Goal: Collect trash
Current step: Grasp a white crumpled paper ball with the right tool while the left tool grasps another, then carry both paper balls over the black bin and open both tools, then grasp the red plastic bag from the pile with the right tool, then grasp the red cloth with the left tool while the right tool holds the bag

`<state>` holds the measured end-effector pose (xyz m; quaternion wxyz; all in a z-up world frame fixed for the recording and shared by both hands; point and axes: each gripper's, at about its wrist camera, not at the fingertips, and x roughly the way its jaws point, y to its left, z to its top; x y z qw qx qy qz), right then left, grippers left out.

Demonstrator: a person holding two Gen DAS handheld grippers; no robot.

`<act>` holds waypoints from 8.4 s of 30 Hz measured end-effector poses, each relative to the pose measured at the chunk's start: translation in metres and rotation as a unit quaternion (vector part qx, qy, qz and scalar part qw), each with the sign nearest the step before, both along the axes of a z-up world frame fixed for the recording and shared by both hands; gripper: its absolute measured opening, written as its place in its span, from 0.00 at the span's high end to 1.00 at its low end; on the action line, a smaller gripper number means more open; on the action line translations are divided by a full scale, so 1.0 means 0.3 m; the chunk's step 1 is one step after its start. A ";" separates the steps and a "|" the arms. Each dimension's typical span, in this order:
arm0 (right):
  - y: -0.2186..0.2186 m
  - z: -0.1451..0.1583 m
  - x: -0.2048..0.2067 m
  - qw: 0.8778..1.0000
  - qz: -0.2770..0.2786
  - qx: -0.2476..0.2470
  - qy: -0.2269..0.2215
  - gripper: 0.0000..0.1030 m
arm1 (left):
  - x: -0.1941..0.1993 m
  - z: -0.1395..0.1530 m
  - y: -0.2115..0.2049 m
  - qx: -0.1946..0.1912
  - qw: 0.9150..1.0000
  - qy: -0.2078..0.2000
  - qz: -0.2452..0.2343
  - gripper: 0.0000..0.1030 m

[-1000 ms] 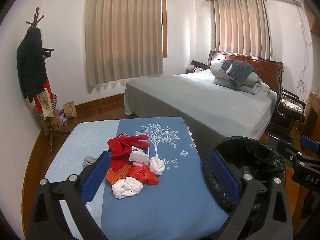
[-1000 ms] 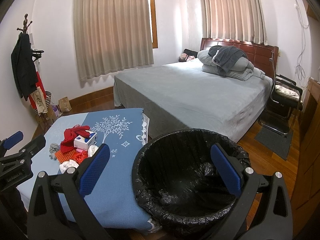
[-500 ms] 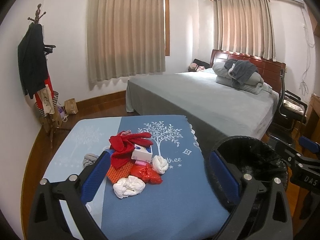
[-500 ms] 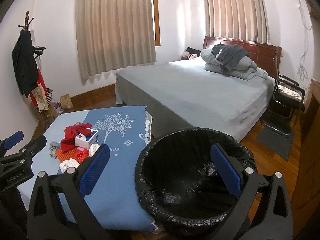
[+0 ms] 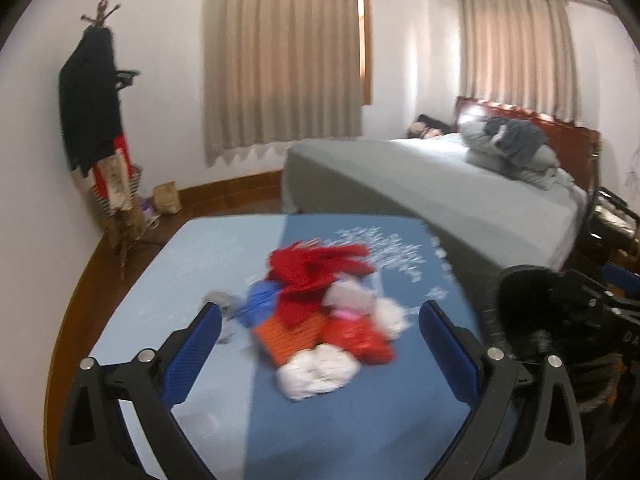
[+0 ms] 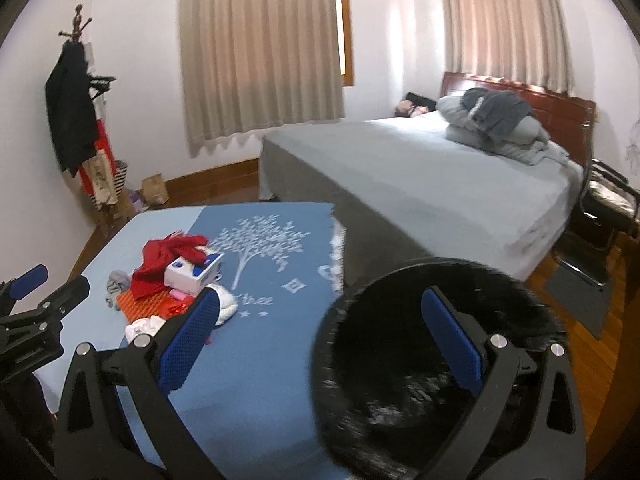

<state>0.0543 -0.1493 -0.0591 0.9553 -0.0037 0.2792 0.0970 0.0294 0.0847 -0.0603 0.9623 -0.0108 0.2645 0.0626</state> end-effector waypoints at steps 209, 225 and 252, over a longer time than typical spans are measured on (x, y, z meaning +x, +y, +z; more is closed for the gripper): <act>0.322 -0.296 0.226 0.984 0.133 0.006 0.121 0.60 | 0.179 -0.229 0.229 0.007 0.998 0.043 0.034 0.14; 0.244 -0.237 0.404 0.993 0.089 0.006 0.080 0.60 | 0.399 -0.145 0.193 -0.013 1.000 0.009 0.015 0.30; 0.214 -0.194 0.403 0.994 0.091 0.028 0.063 0.60 | 0.443 -0.121 0.161 -0.051 0.998 -0.010 -0.029 0.98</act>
